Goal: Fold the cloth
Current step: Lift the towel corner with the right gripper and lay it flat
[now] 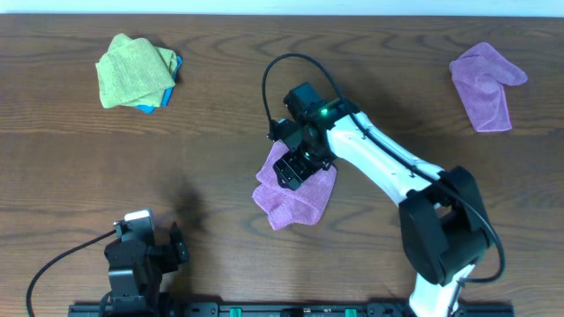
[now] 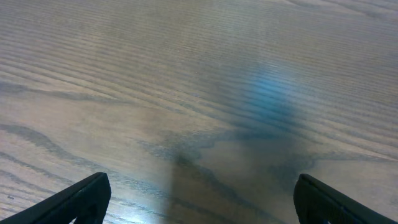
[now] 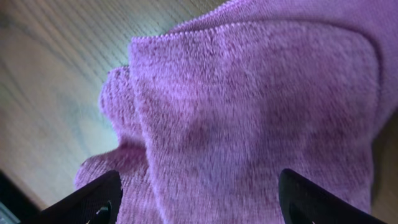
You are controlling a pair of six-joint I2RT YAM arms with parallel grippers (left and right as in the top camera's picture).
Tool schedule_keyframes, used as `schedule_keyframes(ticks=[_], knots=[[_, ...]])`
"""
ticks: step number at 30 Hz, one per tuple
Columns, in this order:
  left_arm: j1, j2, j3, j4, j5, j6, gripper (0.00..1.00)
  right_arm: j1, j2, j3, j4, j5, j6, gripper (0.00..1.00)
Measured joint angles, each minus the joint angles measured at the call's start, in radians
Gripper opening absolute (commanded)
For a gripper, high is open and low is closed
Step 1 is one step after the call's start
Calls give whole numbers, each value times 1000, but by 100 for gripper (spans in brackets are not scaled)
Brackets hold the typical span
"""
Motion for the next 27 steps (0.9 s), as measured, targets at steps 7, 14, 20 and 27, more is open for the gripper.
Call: schedule_keyframes(ticks=[7, 14, 20, 27], knots=[[0, 0, 0, 0, 0, 0, 95, 13, 2, 0, 29, -5, -44, 83], [0, 0, 0, 0, 0, 0, 95, 53, 18, 0, 32, -20, -78, 83], [0, 0, 0, 0, 0, 0, 95, 84, 60, 0, 39, 4, -82, 79], [0, 0, 0, 0, 0, 0, 95, 86, 66, 0, 72, 68, -89, 68]])
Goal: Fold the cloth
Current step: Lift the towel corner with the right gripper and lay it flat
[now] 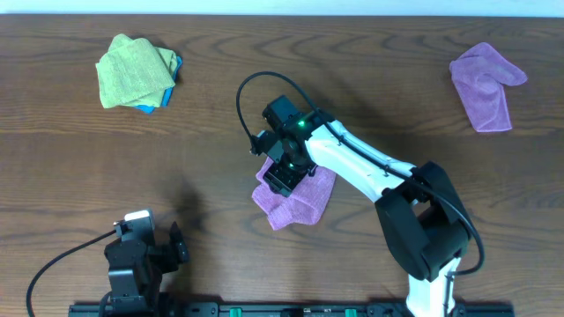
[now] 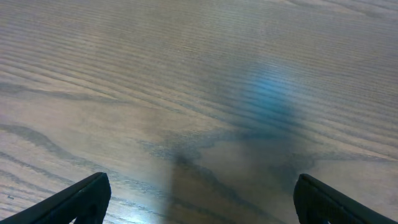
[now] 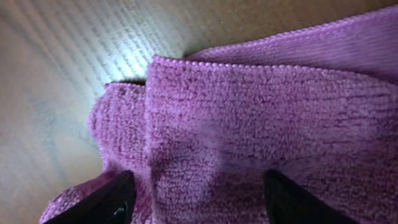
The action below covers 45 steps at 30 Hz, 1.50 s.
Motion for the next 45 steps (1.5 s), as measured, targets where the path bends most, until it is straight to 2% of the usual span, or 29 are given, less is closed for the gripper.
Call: schedule_keyframes(ticks=[5, 20, 22, 27, 32, 36, 45], knots=[[0, 0, 0, 0, 0, 0, 95, 0, 0, 0, 2, 17, -1, 71], [0, 0, 0, 0, 0, 0, 95, 0, 15, 0, -2, 21, -1, 61], [0, 0, 0, 0, 0, 0, 95, 0, 28, 0, -5, 21, -5, 50], [0, 0, 0, 0, 0, 0, 95, 0, 42, 0, -6, 24, -3, 1], [0, 0, 0, 0, 0, 0, 95, 0, 42, 25, -26, 42, 24, 1], [0, 0, 0, 0, 0, 0, 95, 0, 42, 132, -35, 83, 52, 1], [0, 0, 0, 0, 0, 0, 95, -6, 15, 298, -34, 341, 142, 1]])
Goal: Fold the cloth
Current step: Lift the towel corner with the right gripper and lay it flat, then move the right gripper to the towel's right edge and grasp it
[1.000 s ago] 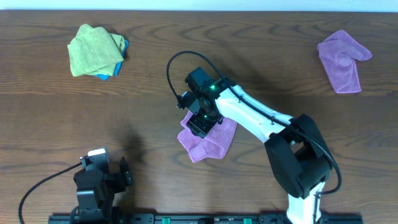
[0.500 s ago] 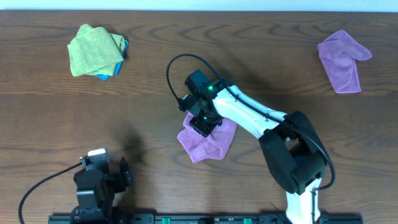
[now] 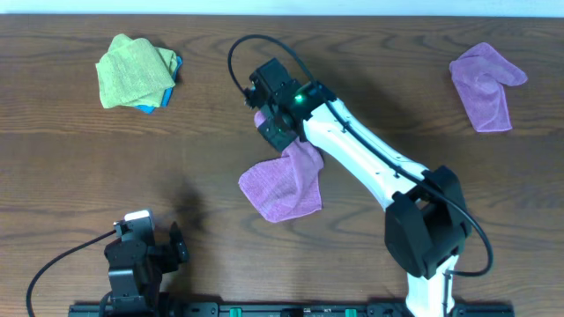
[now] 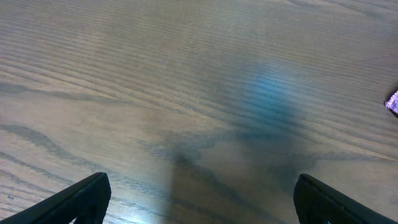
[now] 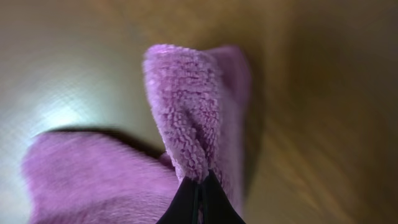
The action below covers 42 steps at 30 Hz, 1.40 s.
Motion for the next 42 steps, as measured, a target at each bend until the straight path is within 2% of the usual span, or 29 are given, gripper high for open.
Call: schedule_keyframes(ticks=[4, 12, 13, 16, 18, 21, 25, 29, 35, 42], knots=[[0, 0, 0, 0, 0, 0, 95, -40, -2, 2, 39, 71, 21, 1], [0, 0, 0, 0, 0, 0, 95, -161, -2, 2, 285, 74, 23, 2], [0, 0, 0, 0, 0, 0, 95, -169, -2, 2, 312, 71, 23, 8], [0, 0, 0, 0, 0, 0, 95, -181, -2, 2, 388, 60, 19, 65], [0, 0, 0, 0, 0, 0, 95, -181, -2, 2, 394, 58, 19, 88], [0, 0, 0, 0, 0, 0, 95, -181, -2, 2, 371, 62, 31, 99], [0, 0, 0, 0, 0, 0, 95, -181, -2, 2, 290, 76, 89, 99], [0, 0, 0, 0, 0, 0, 95, -182, -15, 2, 126, 64, 206, 99], [0, 0, 0, 0, 0, 0, 95, -256, -56, 2, -113, -119, 364, 99], [0, 0, 0, 0, 0, 0, 95, -414, -58, -68, -109, -360, 448, 88]])
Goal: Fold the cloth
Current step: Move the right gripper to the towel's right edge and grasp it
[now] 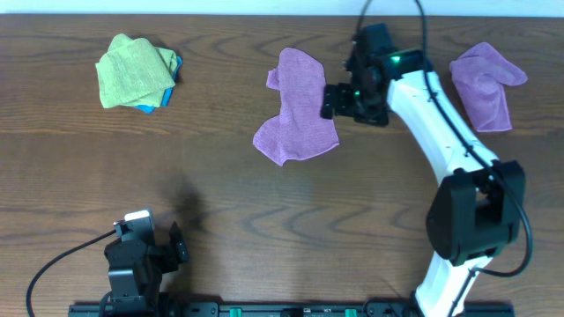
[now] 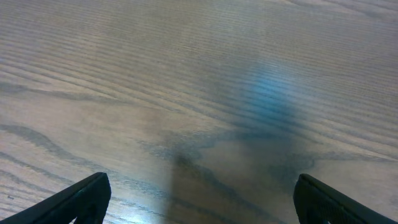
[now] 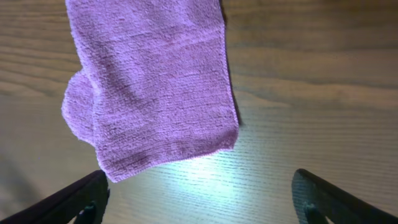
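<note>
The purple cloth (image 1: pixel 296 106) lies spread flat on the back middle of the table, in a single layer, long from back to front. In the right wrist view the cloth (image 3: pixel 149 81) fills the upper left. My right gripper (image 1: pixel 330 99) stands open just to the right of the cloth's right edge, with nothing between its fingers (image 3: pixel 87 199), only bare wood. My left gripper (image 2: pixel 199 208) is open over bare table, parked at the front left (image 1: pixel 179 246).
A second purple cloth (image 1: pixel 485 84) lies crumpled at the back right. A yellow-green cloth (image 1: pixel 134 70) sits on a blue one at the back left. The brown wooden table (image 1: pixel 220 202) runs to the front, where the arm bases stand.
My right gripper was shut on a corner of the purple cloth, held up left of centre. Now it is open to the cloth's right, and the cloth lies flat further back.
My right gripper was open over the bunched purple cloth at the table's middle, then low at its left edge. Then it was shut on a corner with the cloth hanging from it. Now the cloth lies spread out and let go. The left arm stayed parked.
</note>
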You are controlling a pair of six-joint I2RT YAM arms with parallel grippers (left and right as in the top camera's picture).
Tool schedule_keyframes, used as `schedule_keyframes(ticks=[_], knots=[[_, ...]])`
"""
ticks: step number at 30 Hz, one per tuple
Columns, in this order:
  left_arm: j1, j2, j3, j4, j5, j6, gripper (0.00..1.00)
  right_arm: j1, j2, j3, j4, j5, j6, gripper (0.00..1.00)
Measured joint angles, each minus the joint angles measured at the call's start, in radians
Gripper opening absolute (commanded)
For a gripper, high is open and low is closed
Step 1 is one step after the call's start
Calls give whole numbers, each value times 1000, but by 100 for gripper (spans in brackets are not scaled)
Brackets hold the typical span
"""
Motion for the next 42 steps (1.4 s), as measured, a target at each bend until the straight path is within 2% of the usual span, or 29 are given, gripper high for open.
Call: schedule_keyframes(ticks=[7, 18, 36, 42], knots=[[0, 0, 0, 0, 0, 0, 95, -99, -1, -145, 64, -181, 52, 81], [0, 0, 0, 0, 0, 0, 95, -107, -1, -283, 200, -281, 143, 71], [0, 0, 0, 43, 5, -1, 95, -107, -1, -295, 270, -280, 217, 65], [0, 0, 0, 43, 5, -63, 95, -106, 16, -295, 275, -280, 226, 64]])
